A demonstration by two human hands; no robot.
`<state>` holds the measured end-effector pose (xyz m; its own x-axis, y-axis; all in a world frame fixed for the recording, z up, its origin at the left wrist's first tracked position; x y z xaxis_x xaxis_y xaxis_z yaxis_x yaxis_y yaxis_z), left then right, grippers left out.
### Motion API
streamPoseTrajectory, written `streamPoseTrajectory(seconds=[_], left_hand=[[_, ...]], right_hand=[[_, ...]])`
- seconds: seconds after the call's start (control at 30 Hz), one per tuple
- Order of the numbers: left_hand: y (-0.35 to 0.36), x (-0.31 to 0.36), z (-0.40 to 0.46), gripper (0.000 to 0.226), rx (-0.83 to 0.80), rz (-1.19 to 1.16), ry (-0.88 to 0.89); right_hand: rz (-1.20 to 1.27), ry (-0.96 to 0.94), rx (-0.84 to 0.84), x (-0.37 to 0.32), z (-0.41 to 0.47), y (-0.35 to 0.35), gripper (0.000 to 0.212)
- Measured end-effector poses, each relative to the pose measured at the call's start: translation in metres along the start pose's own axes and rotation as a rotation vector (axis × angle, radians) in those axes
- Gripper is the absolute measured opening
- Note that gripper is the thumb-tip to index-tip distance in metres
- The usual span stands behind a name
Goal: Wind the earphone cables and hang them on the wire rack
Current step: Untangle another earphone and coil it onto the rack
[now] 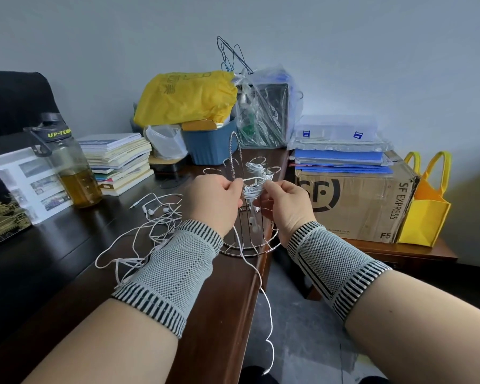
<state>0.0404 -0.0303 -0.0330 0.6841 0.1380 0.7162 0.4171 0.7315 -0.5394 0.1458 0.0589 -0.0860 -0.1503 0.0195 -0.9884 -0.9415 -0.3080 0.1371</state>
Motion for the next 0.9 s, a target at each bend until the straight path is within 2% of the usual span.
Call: streamPoseTrajectory(seconds=[0.1, 0.27, 0.5, 0.57, 0.7, 0.8, 0.9], left_hand=[[0.002, -0.001, 0.002, 0.050, -0.018, 0.119, 0.011], [0.001, -0.003, 0.001, 0.048, -0.052, 0.176, 0.038], [-0.004, -0.003, -0.004, 0.045, -0.086, 0.185, 0.087], [-0.003, -0.007, -0.007, 0.039, -0.104, 0.144, 0.098], [-0.002, -0.014, -0.012, 0.013, -0.158, 0.086, 0.083], [-0.001, -0.012, -0.012, 0.013, -0.194, 0.089, 0.111], [0.000, -0.008, -0.013, 0.009, -0.223, 0.142, 0.150]], right_hand=[[-0.025, 0.077, 0.006, 0.000, 0.006, 0.001, 0.018], [-0.037, 0.164, -0.026, 0.001, 0.012, 0.003, 0.021], [-0.037, 0.149, -0.048, 0.000, 0.008, 0.003, 0.018], [-0.045, 0.113, -0.045, 0.002, 0.008, 0.002, 0.013], [-0.130, -0.042, -0.009, 0.002, 0.004, -0.002, 0.012], [-0.304, -0.227, 0.008, -0.004, -0.006, -0.005, 0.011], [-0.434, -0.388, -0.060, -0.008, -0.016, -0.002, 0.024]])
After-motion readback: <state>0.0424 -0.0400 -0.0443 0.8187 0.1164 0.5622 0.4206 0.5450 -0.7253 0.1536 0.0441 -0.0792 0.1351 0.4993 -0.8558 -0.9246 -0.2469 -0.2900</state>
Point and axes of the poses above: each hand's wrist, its own z-axis towards the middle knuckle, its own y-axis out of the palm, x = y × z, the point moved 4 cm from there along z, towards the middle knuckle, and after that the axes turned 10 degrees about -z, right-handed, at the moved point
